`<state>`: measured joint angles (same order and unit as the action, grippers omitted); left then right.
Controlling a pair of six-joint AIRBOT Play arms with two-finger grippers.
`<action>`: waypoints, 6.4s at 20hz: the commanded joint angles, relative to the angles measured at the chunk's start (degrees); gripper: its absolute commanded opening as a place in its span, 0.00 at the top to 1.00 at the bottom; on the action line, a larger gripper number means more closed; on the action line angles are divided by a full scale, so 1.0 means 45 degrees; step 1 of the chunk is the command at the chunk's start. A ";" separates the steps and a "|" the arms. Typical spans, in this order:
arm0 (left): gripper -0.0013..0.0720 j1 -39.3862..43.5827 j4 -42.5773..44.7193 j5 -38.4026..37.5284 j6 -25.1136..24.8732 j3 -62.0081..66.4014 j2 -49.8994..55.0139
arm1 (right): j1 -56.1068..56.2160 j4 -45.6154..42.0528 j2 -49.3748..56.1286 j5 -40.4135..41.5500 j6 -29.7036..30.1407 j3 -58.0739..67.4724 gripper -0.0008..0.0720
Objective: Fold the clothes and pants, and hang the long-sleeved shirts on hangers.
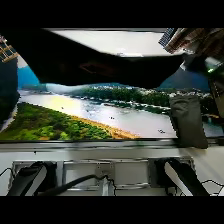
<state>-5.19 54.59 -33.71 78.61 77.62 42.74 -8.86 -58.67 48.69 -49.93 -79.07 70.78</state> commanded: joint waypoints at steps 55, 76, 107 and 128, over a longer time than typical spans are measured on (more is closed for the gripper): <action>0.99 -0.0068 0.4643 -0.4721 0.0520 -0.0554 0.9840 | 0.1190 -0.4459 1.0559 -0.4745 -0.1569 0.3973 0.96; 0.68 -0.1355 0.3453 -0.6334 0.1384 -0.3415 0.5989 | -0.0068 -0.5527 0.5668 -0.4750 -0.3648 -0.2317 0.62; 0.59 -0.1360 0.1821 -0.6314 0.0816 -0.7096 0.4692 | 0.1039 -0.0777 0.4012 0.0175 -0.3419 -0.8383 0.96; 0.46 -0.2365 0.2419 -0.5382 0.1098 -0.9588 0.5304 | 0.1039 -0.1151 0.4007 0.0578 -0.2934 -0.8383 0.96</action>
<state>-15.94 67.02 -59.22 83.61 34.50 65.34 -4.23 -63.90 66.76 -47.64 -92.33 32.99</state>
